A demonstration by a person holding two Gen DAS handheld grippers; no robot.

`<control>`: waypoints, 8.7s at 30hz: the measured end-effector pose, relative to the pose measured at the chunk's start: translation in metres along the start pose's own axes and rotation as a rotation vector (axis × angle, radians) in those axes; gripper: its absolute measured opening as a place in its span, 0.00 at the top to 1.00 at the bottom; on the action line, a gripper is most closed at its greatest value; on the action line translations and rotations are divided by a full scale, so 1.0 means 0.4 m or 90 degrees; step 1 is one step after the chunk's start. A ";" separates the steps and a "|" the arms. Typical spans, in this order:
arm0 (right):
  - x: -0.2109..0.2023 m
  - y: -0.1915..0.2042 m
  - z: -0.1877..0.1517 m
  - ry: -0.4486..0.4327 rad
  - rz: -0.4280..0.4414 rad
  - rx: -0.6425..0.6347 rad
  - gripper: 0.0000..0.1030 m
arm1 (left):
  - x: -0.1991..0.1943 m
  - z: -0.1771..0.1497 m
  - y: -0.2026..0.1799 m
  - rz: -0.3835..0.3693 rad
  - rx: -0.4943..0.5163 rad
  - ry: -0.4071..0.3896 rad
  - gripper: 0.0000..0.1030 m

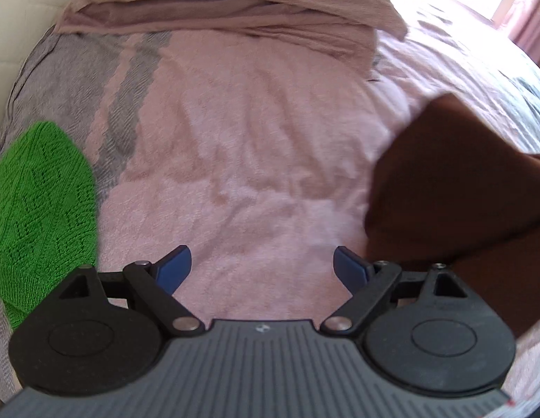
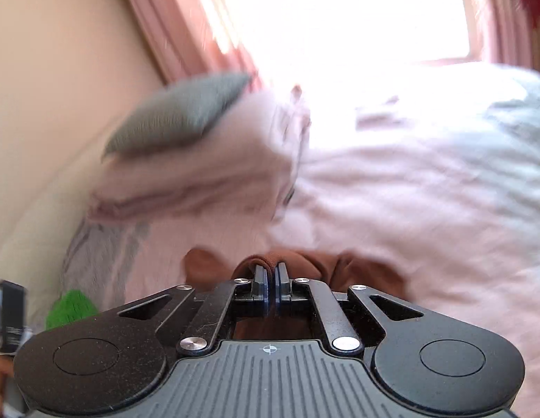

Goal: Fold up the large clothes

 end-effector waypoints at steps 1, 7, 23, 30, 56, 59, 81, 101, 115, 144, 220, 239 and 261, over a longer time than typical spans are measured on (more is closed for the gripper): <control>-0.083 -0.044 0.023 -0.032 -0.012 -0.005 1.00 | -0.015 0.000 -0.022 -0.005 0.013 -0.005 0.16; -0.450 -0.448 0.080 -0.102 -0.333 0.025 1.00 | -0.075 -0.013 -0.210 -0.040 0.116 -0.012 0.16; -0.309 -0.737 -0.240 0.227 -0.311 0.053 0.48 | -0.106 -0.095 -0.732 -0.016 0.231 -0.001 0.16; -0.241 -0.851 -0.325 0.247 -0.303 -0.057 1.00 | -0.071 -0.105 -0.864 0.017 0.262 0.001 0.16; -0.596 -1.114 -0.095 0.124 -0.551 0.093 1.00 | 0.338 0.023 -1.440 -0.111 1.076 -0.201 0.34; -0.588 -1.117 -0.089 0.125 -0.553 0.090 1.00 | 0.385 0.021 -1.457 -0.130 1.044 -0.161 0.76; -0.776 -0.750 0.393 -0.299 -0.187 -0.187 1.00 | -0.661 0.094 -0.822 -0.070 0.236 -0.601 0.99; -1.069 -0.400 0.228 -0.339 -0.138 -0.290 1.00 | -1.112 -0.290 -0.549 0.008 0.310 -0.683 0.98; -0.180 -0.752 0.321 0.053 -0.258 -0.166 0.70 | -0.236 0.168 -0.622 0.007 0.226 -0.256 0.68; 0.429 -0.844 -0.028 0.343 0.006 -0.380 0.74 | 0.421 0.019 -0.899 -0.119 0.269 0.024 0.71; -0.287 -0.717 -0.173 0.245 -0.355 0.010 0.73 | -0.108 -0.333 0.066 0.102 -0.007 -0.042 0.66; -0.253 -0.681 -0.279 0.349 -0.365 0.001 0.73 | 0.031 -0.423 0.180 0.209 0.038 -0.045 0.99; -0.492 -0.958 -0.410 0.284 -0.327 0.129 0.62 | -0.071 -0.390 -0.384 0.023 -0.074 0.014 0.62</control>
Point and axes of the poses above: each gripper's, at about its wrist camera, not at the fingertips, and x roughly the way its jaws point, y to its left, z to its top, the point moved 1 cm from there along x, roughly the way its jaws point, and after that the axes turned 8 degrees about x, right-handed, at the moved point
